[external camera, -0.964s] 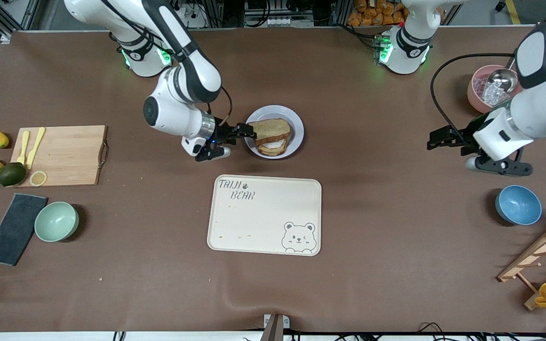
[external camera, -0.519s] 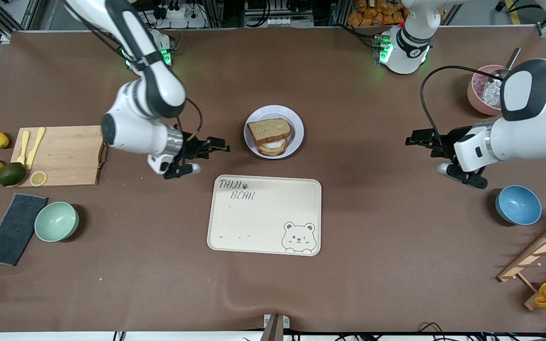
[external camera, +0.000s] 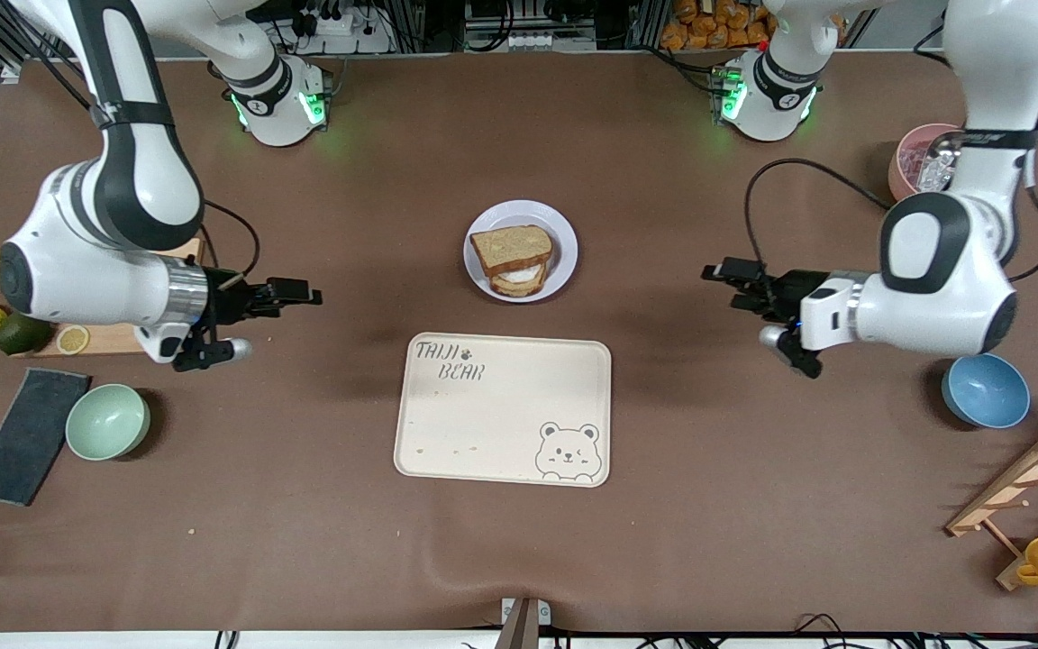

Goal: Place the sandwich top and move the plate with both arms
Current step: 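Retract the right gripper while the left gripper moves toward the plate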

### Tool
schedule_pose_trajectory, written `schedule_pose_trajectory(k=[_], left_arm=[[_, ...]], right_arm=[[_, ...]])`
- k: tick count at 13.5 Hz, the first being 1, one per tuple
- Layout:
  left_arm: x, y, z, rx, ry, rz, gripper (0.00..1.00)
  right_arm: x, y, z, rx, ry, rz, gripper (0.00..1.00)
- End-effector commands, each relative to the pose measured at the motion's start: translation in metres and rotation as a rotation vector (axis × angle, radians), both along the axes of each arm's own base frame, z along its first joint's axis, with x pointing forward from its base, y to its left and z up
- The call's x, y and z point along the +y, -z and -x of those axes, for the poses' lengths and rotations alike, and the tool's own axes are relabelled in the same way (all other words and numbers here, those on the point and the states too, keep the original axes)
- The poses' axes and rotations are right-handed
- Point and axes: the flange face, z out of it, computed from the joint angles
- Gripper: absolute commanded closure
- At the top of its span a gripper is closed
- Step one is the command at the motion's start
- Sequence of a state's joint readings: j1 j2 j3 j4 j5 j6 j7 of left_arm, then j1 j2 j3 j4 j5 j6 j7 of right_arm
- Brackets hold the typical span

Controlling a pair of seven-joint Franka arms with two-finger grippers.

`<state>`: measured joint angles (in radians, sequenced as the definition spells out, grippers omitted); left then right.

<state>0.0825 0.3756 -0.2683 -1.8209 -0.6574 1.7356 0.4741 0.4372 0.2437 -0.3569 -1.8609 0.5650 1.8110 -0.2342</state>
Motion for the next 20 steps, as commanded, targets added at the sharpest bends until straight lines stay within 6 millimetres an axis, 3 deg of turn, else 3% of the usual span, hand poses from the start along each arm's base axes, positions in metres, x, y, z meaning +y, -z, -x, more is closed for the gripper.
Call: schedule_pose_trajectory(k=[1,4,6,9,14,17,20], left_arm=[[-0.015,0.018,-0.003,-0.017,0.007,0.041,0.0],[-0.008,0.041,0.005,-0.016,0.02,0.121,0.0],[-0.007,0.057,0.014,-0.013,0.002,0.175,0.0],[0.001,0.071,0.025,-0.023,-0.017,0.237,0.0],[-0.017,0.113,0.052,-0.078,-0.077,0.286,0.0],[-0.045,0.141,0.086,-0.089,-0.17,0.394,0.0],[-0.074,0.15,0.102,-0.104,-0.182,0.387,0.0]], right_arm=[[-0.035,-0.018,-0.02,-0.053,-0.046,0.086,0.0],[-0.05,-0.026,-0.027,-0.087,-0.092,0.141,0.0],[-0.075,-0.038,-0.035,-0.113,-0.069,0.171,0.0],[-0.095,-0.058,-0.043,-0.154,-0.123,0.247,0.0],[-0.147,-0.085,-0.045,-0.175,-0.072,0.239,0.0],[-0.184,-0.129,-0.035,-0.247,-0.01,0.23,0.0],[-0.193,-0.185,-0.009,-0.258,-0.035,0.273,0.0]])
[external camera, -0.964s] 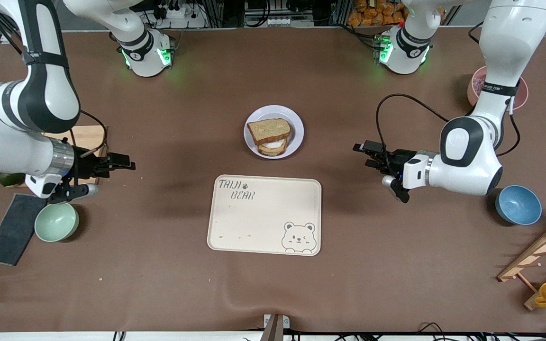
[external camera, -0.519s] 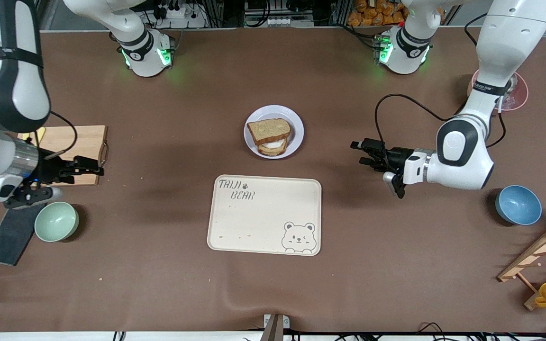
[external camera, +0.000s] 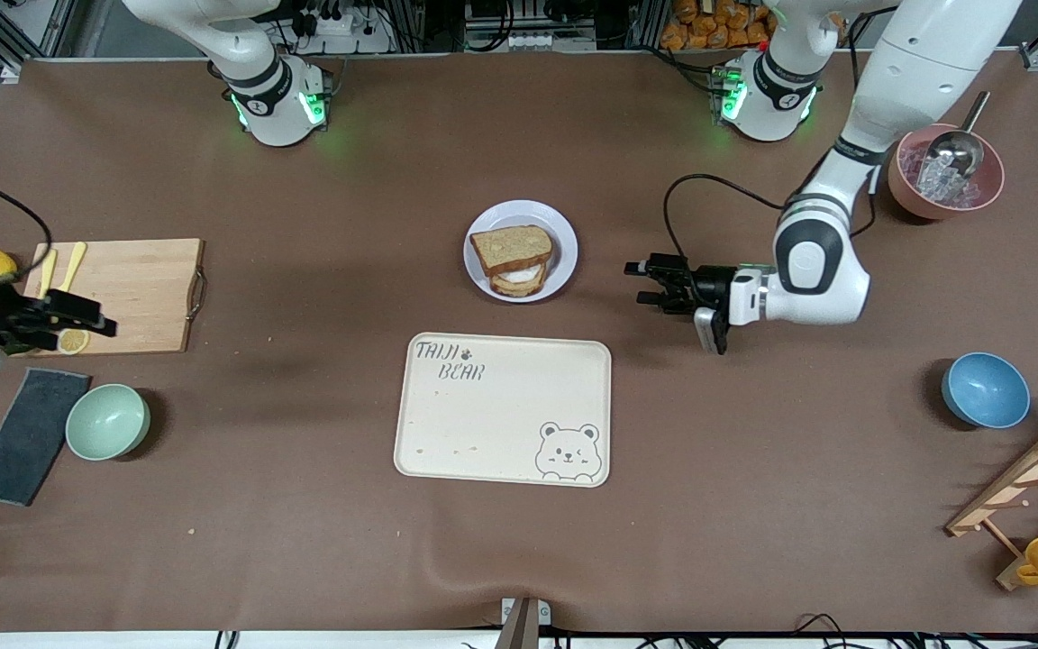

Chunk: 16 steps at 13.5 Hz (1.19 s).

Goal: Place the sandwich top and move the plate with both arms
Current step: 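Retract the right gripper while the left gripper moves toward the plate, then grasp the rim of the white plate with the left gripper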

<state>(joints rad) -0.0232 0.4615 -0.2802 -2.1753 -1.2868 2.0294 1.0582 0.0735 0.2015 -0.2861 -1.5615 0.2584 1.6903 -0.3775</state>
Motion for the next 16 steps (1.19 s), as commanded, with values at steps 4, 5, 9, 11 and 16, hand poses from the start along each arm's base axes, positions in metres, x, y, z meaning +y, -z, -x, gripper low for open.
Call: schedule_pose_trajectory(k=[4,5,9,11,16], left_arm=[[-0.053,0.012,0.029,0.001,-0.075,-0.039,0.0],[-0.061,0.015,0.035,0.007,-0.093,-0.049,0.0],[-0.078,0.034,0.054,0.005,-0.145,-0.057,0.0],[-0.082,0.045,0.066,-0.001,-0.164,-0.051,0.0],[-0.082,0.062,0.1,-0.008,-0.196,-0.041,0.0]], right_arm=[[-0.003,-0.087,0.065,-0.001,-0.015,0.049,0.0],[-0.004,-0.092,0.067,-0.001,0.011,0.055,0.0],[0.016,-0.134,0.08,-0.064,0.013,0.168,0.0],[0.026,-0.144,0.078,-0.081,0.024,0.202,0.0],[0.029,-0.143,0.089,-0.076,0.021,0.184,0.0]])
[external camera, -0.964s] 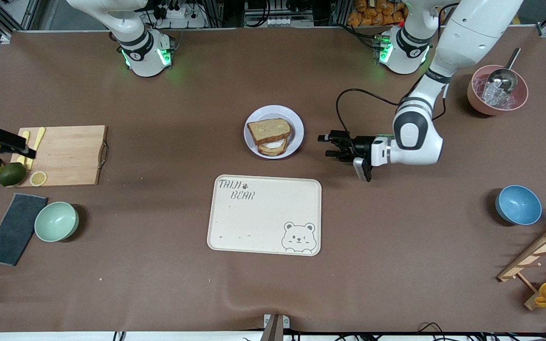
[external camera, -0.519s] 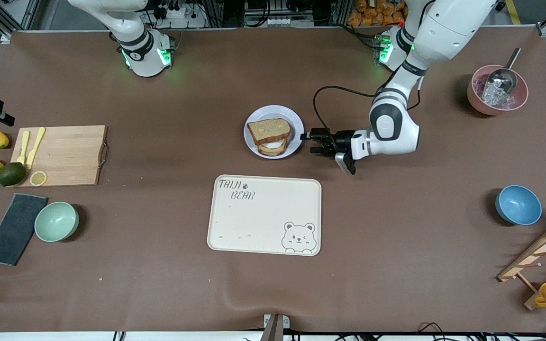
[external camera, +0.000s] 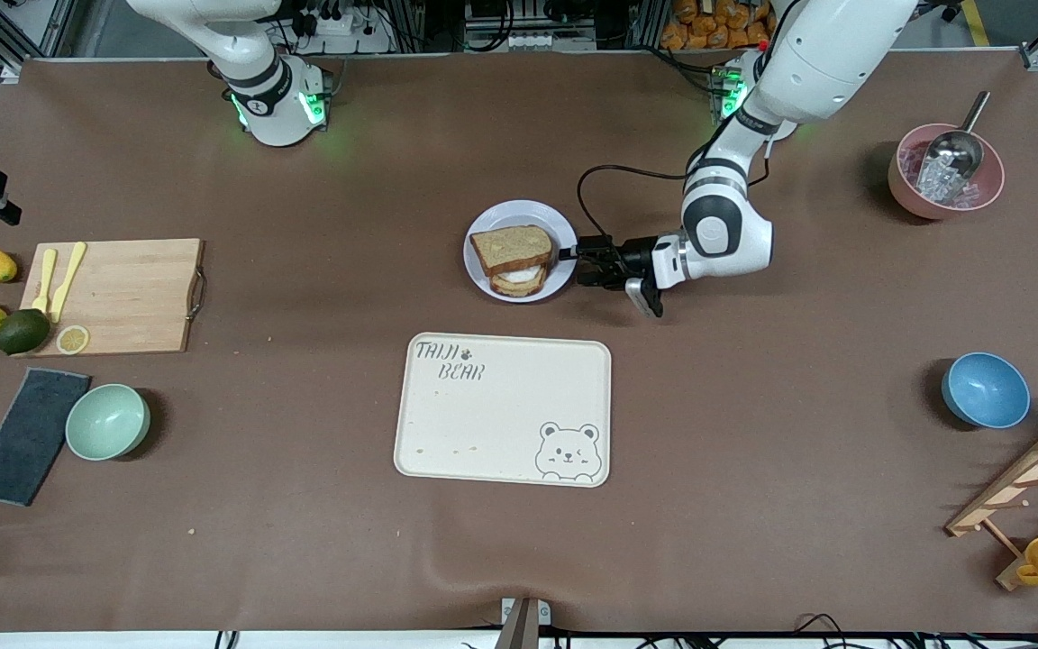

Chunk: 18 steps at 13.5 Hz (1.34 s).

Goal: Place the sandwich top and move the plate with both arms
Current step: 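Grasp the rim of the white plate with the left gripper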

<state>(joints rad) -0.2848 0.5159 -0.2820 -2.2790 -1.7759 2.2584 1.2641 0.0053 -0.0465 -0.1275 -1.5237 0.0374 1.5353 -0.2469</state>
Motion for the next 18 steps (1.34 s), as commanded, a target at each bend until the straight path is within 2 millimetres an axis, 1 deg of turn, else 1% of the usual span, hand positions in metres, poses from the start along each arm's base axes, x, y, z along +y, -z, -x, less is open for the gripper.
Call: schedule_pose_trajectory(k=[1,2,4,5,7,8,9,10,11,12,14,16,18], left_arm=[[-0.003,0.005,0.021,-0.021,-0.026,-0.004,0.0],[-0.007,0.007,0.028,-0.017,-0.035,0.0,0.0],[-0.007,0.009,0.032,-0.015,-0.043,0.0,0.0],[-0.007,0.009,0.032,-0.015,-0.043,-0.001,0.0],[-0.006,0.01,0.032,-0.014,-0.044,-0.002,0.0],[-0.006,0.01,0.033,-0.012,-0.044,-0.002,0.18],[-0.007,0.012,0.034,-0.01,-0.041,-0.002,0.42],[-0.007,0.013,0.034,-0.012,-0.038,-0.001,0.59],[-0.007,0.014,0.035,-0.01,-0.039,-0.002,0.87],[-0.006,0.017,0.037,-0.006,-0.037,-0.005,0.92],[-0.005,0.019,0.038,-0.001,-0.038,-0.005,0.96],[-0.006,0.02,0.039,0.002,-0.037,-0.006,0.97],[-0.005,0.022,0.04,0.006,-0.037,-0.008,0.98]], right_arm=[[0.0,-0.001,0.012,-0.009,0.011,0.012,0.0],[0.0,-0.002,0.011,-0.019,0.013,0.013,0.0],[0.0,-0.003,0.01,-0.022,0.013,0.014,0.0],[0.0,0.0,0.006,-0.024,0.014,0.014,0.0],[-0.002,0.011,-0.009,-0.039,0.015,0.02,0.0],[-0.001,0.006,-0.011,-0.046,0.018,0.021,0.0],[0.001,0.006,-0.012,-0.044,0.013,0.021,0.0],[0.002,0.007,-0.013,-0.042,0.013,0.021,0.0],[0.001,0.008,-0.012,-0.039,0.015,0.021,0.0],[0.0,0.01,-0.013,-0.033,0.016,0.021,0.0],[-0.006,0.012,-0.012,-0.026,0.027,0.022,0.0],[-0.009,0.015,-0.013,-0.017,0.034,0.021,0.0],[-0.008,0.016,-0.014,-0.014,0.033,0.021,0.0]])
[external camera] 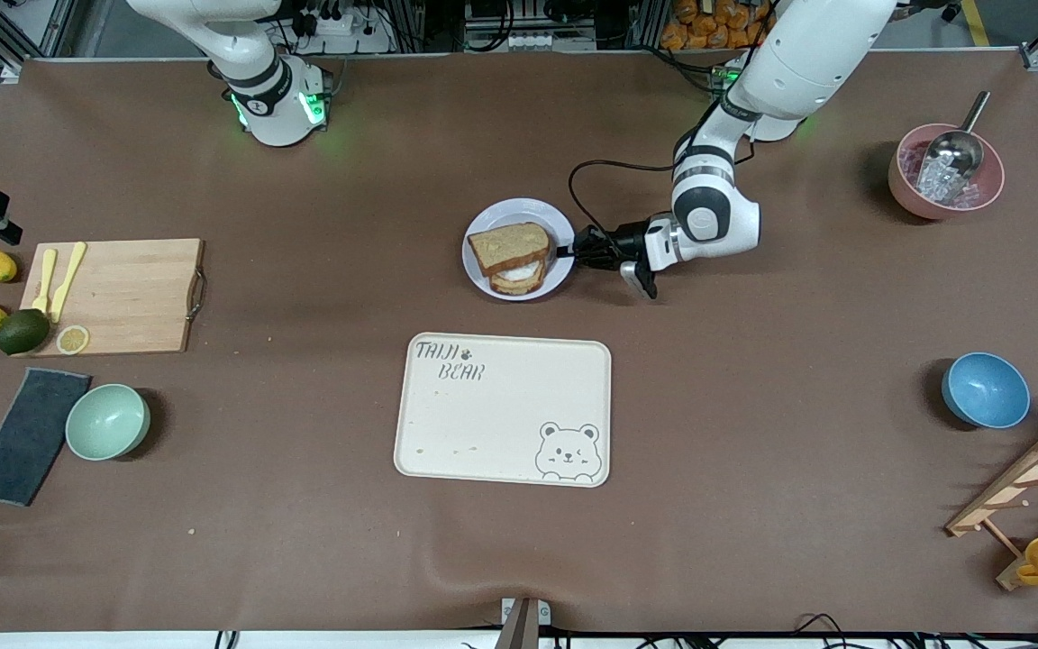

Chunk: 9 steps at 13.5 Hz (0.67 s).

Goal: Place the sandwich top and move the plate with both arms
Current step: 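Grasp the rim of the white plate with the left gripper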

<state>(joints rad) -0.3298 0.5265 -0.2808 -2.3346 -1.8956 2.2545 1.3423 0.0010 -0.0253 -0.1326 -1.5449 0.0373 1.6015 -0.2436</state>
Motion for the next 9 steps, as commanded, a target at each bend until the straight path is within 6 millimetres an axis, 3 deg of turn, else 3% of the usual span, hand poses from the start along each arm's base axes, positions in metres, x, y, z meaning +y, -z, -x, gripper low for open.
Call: schedule_pose_trajectory(k=[1,4,9], left_arm=[[-0.001,0.005,0.004,-0.014,-0.01,-0.01,0.99],[0.001,0.004,0.003,-0.01,-0.017,0.001,1.0],[0.006,0.001,0.002,0.052,-0.088,0.151,1.0]], right_arm=[[-0.003,0.002,-0.001,0.011,0.02,0.016,0.0],[-0.002,0.013,-0.008,0.029,0.019,0.014,0.0],[0.002,0.012,-0.008,0.029,0.013,0.014,0.0]])
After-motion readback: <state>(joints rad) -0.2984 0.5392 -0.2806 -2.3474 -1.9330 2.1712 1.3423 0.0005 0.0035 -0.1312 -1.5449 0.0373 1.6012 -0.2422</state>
